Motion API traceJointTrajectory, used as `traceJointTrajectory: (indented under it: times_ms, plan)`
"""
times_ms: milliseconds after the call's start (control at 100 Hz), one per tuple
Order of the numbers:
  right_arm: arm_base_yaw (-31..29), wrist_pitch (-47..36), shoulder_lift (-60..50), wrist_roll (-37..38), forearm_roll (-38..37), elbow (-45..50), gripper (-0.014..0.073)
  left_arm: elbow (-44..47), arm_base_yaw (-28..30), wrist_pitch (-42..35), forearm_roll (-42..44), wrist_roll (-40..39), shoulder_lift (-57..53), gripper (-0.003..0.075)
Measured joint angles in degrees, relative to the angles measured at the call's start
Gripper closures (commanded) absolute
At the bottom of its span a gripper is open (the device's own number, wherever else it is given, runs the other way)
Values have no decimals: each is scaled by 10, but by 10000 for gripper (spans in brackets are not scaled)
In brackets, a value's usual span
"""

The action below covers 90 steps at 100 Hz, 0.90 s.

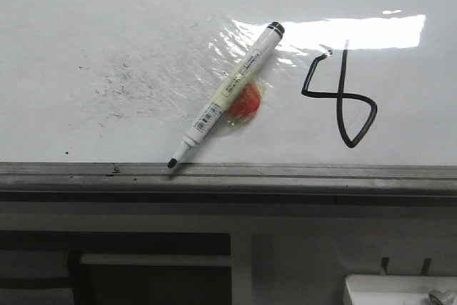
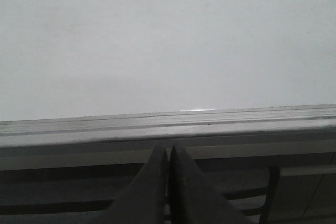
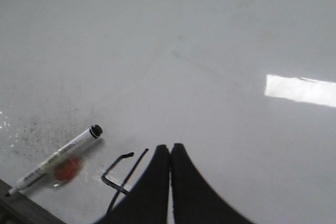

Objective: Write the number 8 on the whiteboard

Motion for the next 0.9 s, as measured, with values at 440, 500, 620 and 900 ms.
traceJointTrajectory:
  times_ms: [440, 500, 620, 900]
  plan:
    - [-311, 337, -65, 929, -788, 93, 657, 0, 0, 1, 0, 0, 0, 741]
    - [-325, 337, -85, 937, -809, 93, 657, 0, 0, 1, 0, 0, 0, 741]
    - [-331, 337, -94, 942, -860, 93, 657, 0, 0, 1, 0, 0, 0, 741]
    - [-332, 338, -94, 911, -879, 93, 657, 0, 1, 1, 0, 0, 0, 741]
